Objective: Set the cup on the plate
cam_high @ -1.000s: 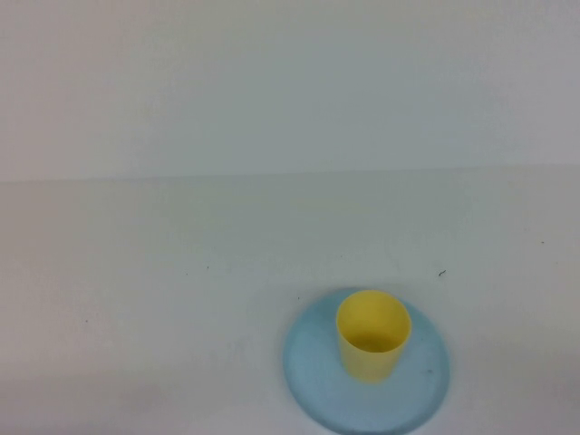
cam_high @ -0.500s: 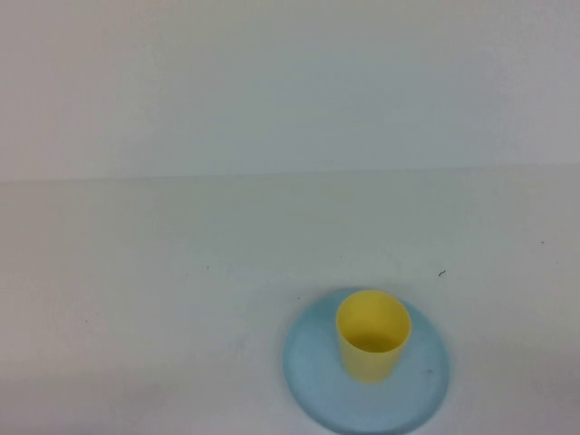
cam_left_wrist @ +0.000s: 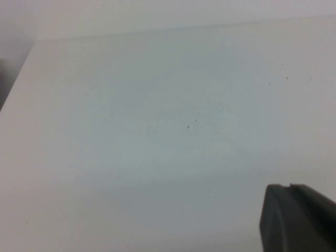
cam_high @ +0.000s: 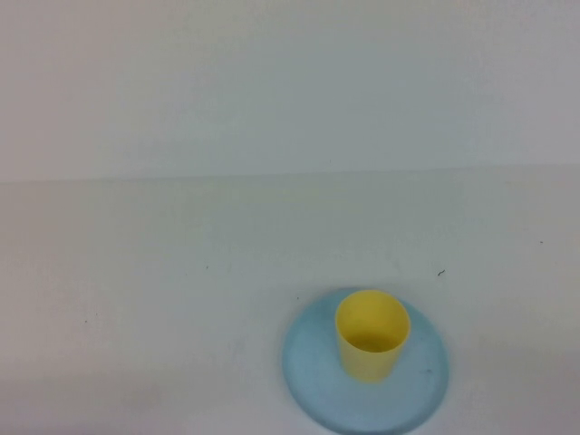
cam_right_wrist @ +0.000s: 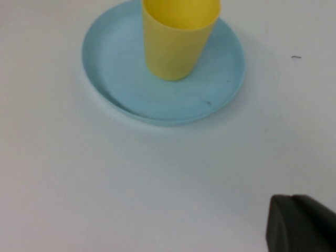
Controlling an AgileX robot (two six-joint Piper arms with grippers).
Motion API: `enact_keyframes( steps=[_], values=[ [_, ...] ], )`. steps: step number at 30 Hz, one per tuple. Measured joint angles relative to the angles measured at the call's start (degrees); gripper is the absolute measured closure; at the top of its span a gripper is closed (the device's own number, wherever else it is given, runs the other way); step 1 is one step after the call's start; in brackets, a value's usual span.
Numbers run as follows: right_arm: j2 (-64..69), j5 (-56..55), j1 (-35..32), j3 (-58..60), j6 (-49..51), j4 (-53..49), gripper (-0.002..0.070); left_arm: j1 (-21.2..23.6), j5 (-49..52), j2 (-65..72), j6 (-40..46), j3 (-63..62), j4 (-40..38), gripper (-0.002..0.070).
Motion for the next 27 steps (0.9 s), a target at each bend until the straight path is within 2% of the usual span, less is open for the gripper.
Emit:
enact_keyframes(
  steps=[3, 7, 11, 14, 17, 21, 27],
  values=[
    [-1.9, 0.1, -4.3, 0.0, -2.2, -0.8, 0.0676, 0.0, 0.0, 0.0, 0.0, 0.0, 0.0, 0.0673],
    [-5.9, -3.0, -13.6, 1.2, -6.4, -3.4, 0.0676, 0.0, 0.0, 0.0, 0.0, 0.0, 0.0, 0.0673],
    [-10.3, -17.9, -24.8, 6.2, -5.5, -1.7, 0.0676, 0.0, 0.0, 0.0, 0.0, 0.0, 0.0, 0.0674],
    [-13.6, -30.4, -30.1, 11.4, -3.5, 2.3, 0.0676, 0.0, 0.0, 0.0, 0.0, 0.0, 0.0, 0.0674],
    [-17.1, -34.2, -31.9, 16.1, -2.8, 4.3, 0.0676, 0.0, 0.0, 0.0, 0.0, 0.0, 0.0, 0.0673],
    [-21.1, -33.8, -32.3, 20.8, -2.6, 4.9, 0.0676, 0.0, 0.0, 0.0, 0.0, 0.0, 0.0, 0.0673],
    [-25.0, -22.5, -32.3, 21.7, -2.6, 4.9, 0.0676, 0.0, 0.0, 0.0, 0.0, 0.0, 0.0, 0.0673]
  ],
)
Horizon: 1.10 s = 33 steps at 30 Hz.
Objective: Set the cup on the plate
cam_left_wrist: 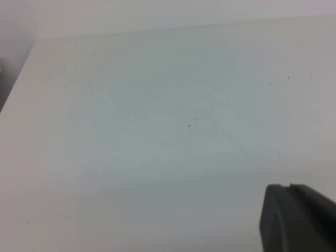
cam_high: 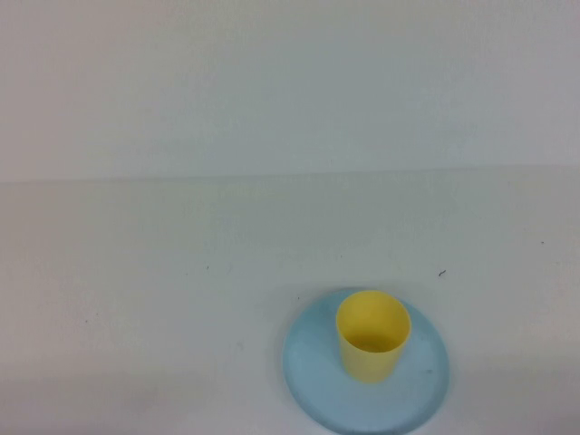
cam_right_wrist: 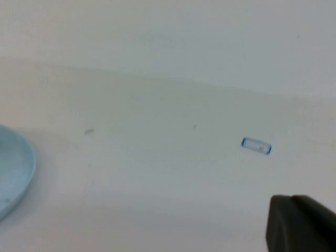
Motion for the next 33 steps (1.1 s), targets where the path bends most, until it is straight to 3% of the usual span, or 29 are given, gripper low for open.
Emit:
enact_keyframes(
  steps=[6, 33],
  values=[
    [-0.1, 8.1, 0.0, 0.0, 0.0, 0.1, 0.0676, 0.0, 0.0, 0.0, 0.0, 0.0, 0.0, 0.0674],
    [-0.1, 8.2, 0.0, 0.0, 3.2, -2.3, 0.0676, 0.0, 0.0, 0.0, 0.0, 0.0, 0.0, 0.0673]
  ],
)
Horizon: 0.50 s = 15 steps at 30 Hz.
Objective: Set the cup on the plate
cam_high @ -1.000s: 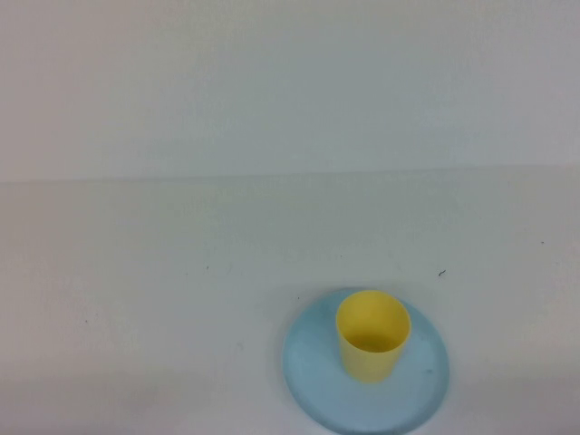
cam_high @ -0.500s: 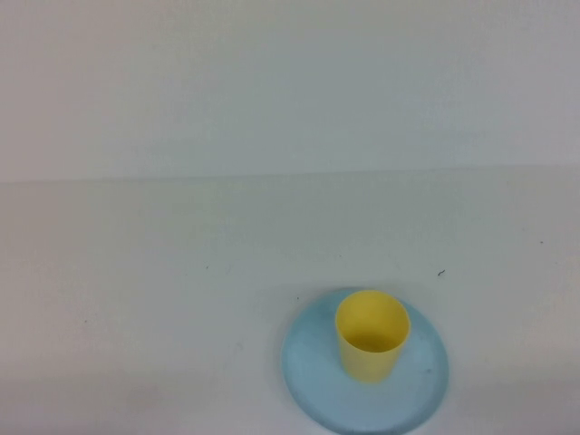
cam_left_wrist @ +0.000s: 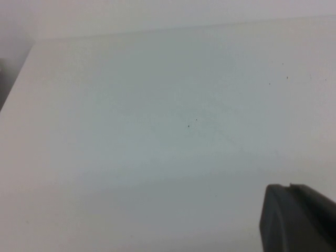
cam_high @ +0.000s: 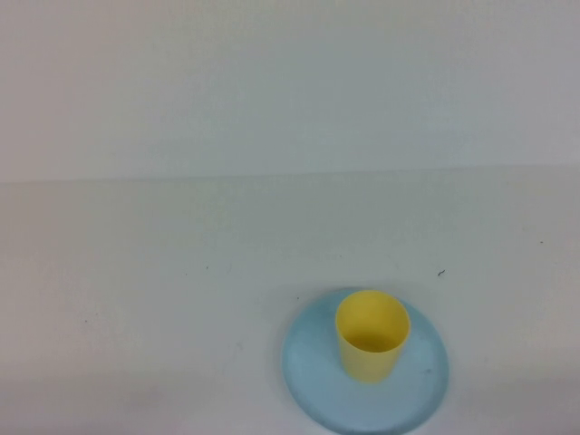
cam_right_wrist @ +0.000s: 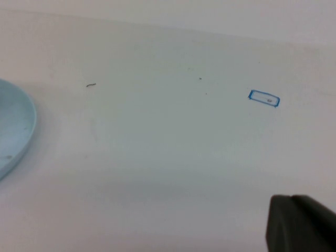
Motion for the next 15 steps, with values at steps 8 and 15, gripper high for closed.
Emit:
enact_keyframes(
  steps=[8, 15],
  values=[
    [0.0, 0.0, 0.0, 0.0, 0.1, -0.4, 0.0676, 0.0, 0.0, 0.0, 0.0, 0.0, 0.0, 0.0673],
    [0.0, 0.0, -0.1, 0.0, 0.2, -0.5, 0.0676, 0.0, 0.0, 0.0, 0.0, 0.0, 0.0, 0.0674]
  ],
)
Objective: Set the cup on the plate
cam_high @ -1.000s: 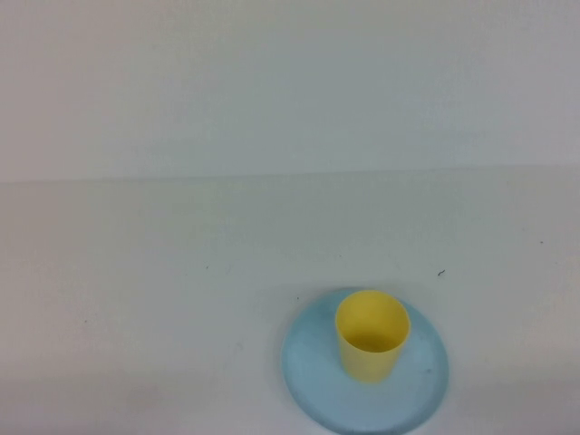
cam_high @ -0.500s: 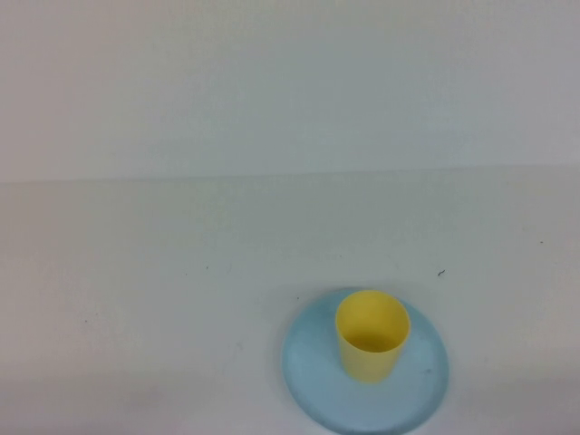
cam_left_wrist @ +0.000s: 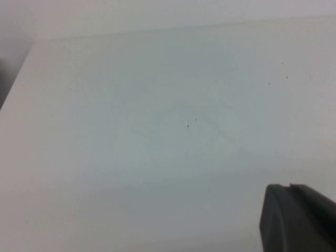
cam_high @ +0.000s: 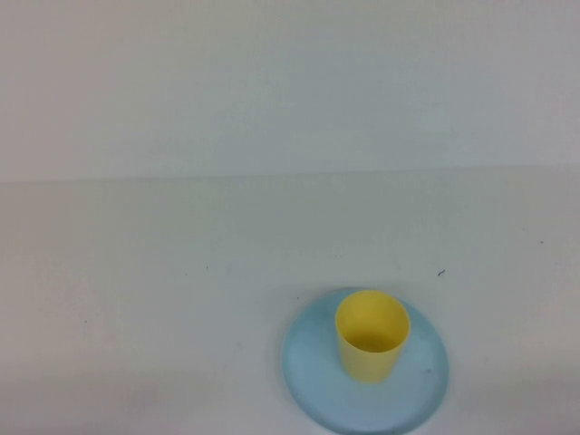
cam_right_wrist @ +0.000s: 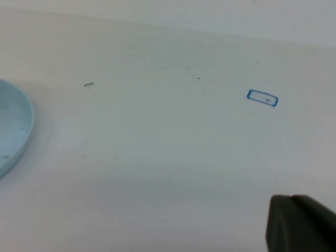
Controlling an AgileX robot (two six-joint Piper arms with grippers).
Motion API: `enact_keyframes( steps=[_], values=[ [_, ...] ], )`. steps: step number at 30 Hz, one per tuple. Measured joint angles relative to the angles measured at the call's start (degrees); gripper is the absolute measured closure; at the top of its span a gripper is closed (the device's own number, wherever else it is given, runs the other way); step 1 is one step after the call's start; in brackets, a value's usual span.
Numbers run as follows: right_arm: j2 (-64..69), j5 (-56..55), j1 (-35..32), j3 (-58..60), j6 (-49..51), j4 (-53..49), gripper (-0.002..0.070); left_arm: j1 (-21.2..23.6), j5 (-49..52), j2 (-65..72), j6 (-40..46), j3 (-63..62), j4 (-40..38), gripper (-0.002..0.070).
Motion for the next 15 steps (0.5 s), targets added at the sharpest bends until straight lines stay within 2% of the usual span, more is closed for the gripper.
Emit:
enact_keyframes(
  steps=[7, 15],
  values=[
    [0.0, 0.0, -1.6, 0.0, 0.0, -0.1, 0.0676, 0.1, 0.0, 0.0, 0.0, 0.0, 0.0, 0.0673],
    [0.0, 0.0, -2.3, 0.0, 0.0, -0.1, 0.0676, 2.3, 0.0, 0.0, 0.0, 0.0, 0.0, 0.0673]
  ],
)
